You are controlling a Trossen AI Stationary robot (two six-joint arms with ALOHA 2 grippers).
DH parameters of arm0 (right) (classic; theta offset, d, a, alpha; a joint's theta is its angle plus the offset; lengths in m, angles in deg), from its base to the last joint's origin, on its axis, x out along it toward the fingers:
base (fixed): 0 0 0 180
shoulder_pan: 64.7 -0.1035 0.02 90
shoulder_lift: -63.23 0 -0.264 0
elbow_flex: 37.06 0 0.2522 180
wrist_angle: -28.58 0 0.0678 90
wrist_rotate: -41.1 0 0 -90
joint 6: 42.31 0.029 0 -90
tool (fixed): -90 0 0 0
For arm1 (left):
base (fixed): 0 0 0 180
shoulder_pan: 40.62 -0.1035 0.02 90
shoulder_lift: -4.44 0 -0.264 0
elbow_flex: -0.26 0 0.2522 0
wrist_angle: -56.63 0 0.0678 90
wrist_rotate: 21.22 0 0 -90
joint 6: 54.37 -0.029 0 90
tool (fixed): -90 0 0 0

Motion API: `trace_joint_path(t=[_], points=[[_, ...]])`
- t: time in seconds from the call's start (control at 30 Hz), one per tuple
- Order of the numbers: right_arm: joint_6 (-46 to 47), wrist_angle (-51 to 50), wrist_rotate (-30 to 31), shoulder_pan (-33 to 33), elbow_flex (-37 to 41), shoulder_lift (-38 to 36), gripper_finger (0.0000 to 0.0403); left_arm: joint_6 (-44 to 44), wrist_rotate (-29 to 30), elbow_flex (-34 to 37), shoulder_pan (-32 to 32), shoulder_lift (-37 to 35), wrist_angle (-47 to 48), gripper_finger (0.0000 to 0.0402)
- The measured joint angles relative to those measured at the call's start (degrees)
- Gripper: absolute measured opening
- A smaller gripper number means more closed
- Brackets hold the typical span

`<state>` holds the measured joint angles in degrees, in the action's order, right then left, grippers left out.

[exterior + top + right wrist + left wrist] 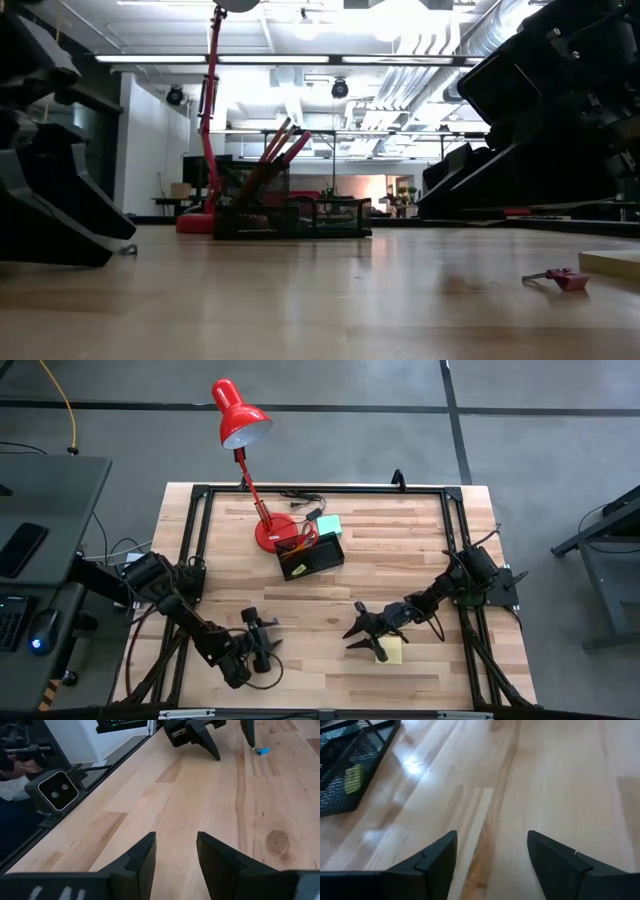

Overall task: Pick and place office supplies into organizer
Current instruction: Put the blue binder clip into the desk organizer

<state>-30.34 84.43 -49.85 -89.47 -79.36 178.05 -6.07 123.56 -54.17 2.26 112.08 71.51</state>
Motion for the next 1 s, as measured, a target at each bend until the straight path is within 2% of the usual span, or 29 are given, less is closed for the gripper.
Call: trace_joint_path(t=[0.1,0.33,0.4,0.5,0.6,0.9,1.0], points=[[0.00,0.00,-0.17,-0.01,0.00,0.00,0.0134,1.43,0.85,-0.12,-0.02,-0.07,3.03,0.0231],[-0.44,0.04,-0.65,-0.02,0.00,0.00,0.0134,9.74,7.99,0.01,-0.20,0.02,8.28,0.0231],[-0.46,0.04,-0.55,0.00,0.00,0.00,0.0134,13.67,7.60,0.04,-0.15,0.02,10.36,0.0231],[-0.65,0.07,-0.24,0.00,0.00,0.00,0.0134,24.44,3.90,1.09,-0.14,0.12,11.59,0.0231],[-1.52,0.62,-0.13,-0.02,-0.02,0.00,0.0134,29.90,3.77,2.25,-0.06,0.31,11.21,0.0231],[-1.53,0.97,-0.02,-0.02,-0.02,0.00,0.0134,31.18,3.72,2.87,-0.20,0.26,9.74,0.0231],[-1.53,0.92,0.46,-0.02,-0.02,0.00,0.0134,28.82,3.79,2.91,-0.26,0.26,8.05,0.0231]])
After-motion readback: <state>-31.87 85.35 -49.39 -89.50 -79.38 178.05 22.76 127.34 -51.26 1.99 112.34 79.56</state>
